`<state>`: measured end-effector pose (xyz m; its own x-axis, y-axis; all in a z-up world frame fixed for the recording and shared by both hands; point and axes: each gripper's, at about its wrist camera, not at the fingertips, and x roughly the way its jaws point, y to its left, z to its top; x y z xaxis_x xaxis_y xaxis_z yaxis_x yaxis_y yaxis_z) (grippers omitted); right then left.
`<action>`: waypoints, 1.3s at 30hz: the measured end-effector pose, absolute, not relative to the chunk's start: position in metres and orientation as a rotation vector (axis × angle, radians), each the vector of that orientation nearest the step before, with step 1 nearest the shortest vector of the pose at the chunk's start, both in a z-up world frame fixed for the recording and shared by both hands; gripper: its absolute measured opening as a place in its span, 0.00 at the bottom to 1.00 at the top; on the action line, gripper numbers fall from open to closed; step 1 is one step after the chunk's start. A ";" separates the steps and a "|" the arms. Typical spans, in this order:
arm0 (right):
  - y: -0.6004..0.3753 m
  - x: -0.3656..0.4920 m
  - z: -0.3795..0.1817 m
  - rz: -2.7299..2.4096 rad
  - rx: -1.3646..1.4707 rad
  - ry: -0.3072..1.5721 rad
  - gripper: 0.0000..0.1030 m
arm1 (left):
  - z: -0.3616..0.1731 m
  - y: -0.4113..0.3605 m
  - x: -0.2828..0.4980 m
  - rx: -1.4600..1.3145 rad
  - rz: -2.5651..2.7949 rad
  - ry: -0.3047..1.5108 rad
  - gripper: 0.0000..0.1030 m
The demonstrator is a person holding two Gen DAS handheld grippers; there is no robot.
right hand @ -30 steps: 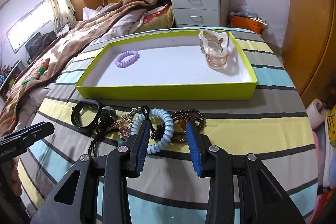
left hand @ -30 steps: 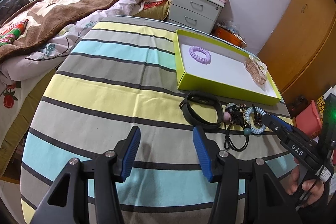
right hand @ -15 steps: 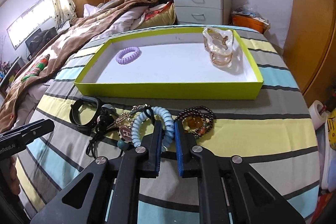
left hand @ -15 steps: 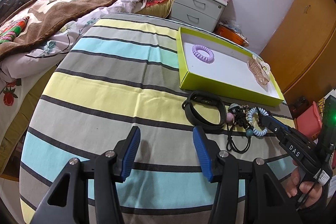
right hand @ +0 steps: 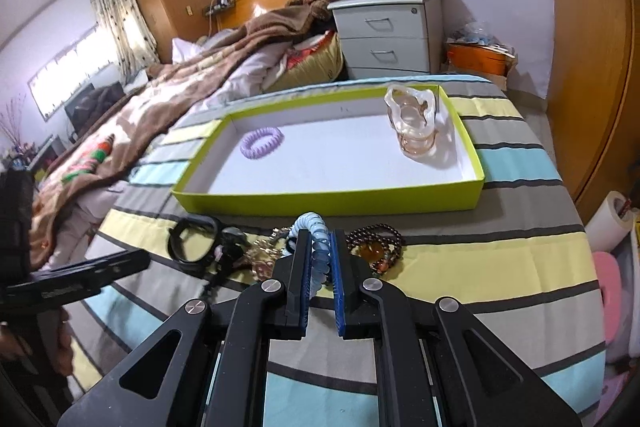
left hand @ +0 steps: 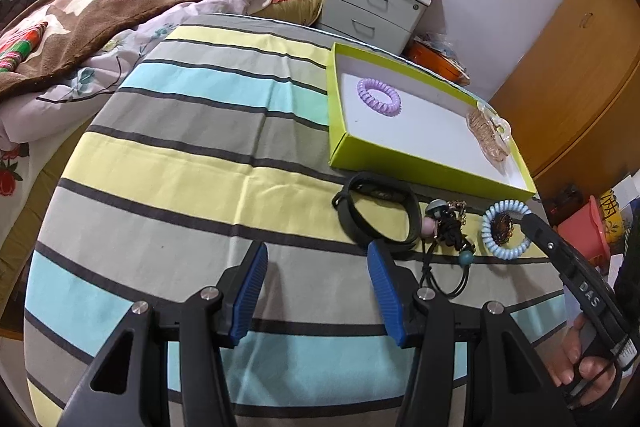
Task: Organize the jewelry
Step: 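Grasp the light blue coil hair tie with the right tool, then grasp the black band with the left tool while the right tool lifts the blue coil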
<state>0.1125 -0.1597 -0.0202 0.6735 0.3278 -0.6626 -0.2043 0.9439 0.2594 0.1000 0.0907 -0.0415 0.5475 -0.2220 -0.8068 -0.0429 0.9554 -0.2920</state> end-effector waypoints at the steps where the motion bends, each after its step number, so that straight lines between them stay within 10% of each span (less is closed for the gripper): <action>1: -0.161 0.111 -0.017 0.309 0.180 0.769 0.09 | -0.041 0.089 0.101 -0.290 -0.111 0.988 0.53; 23: -0.176 0.091 0.004 0.333 0.234 0.686 0.09 | -0.051 0.049 0.144 -0.078 -0.066 1.021 0.53; 39: -0.179 0.090 0.002 0.318 0.244 0.699 0.09 | -0.048 0.043 0.144 -0.064 -0.072 1.005 0.11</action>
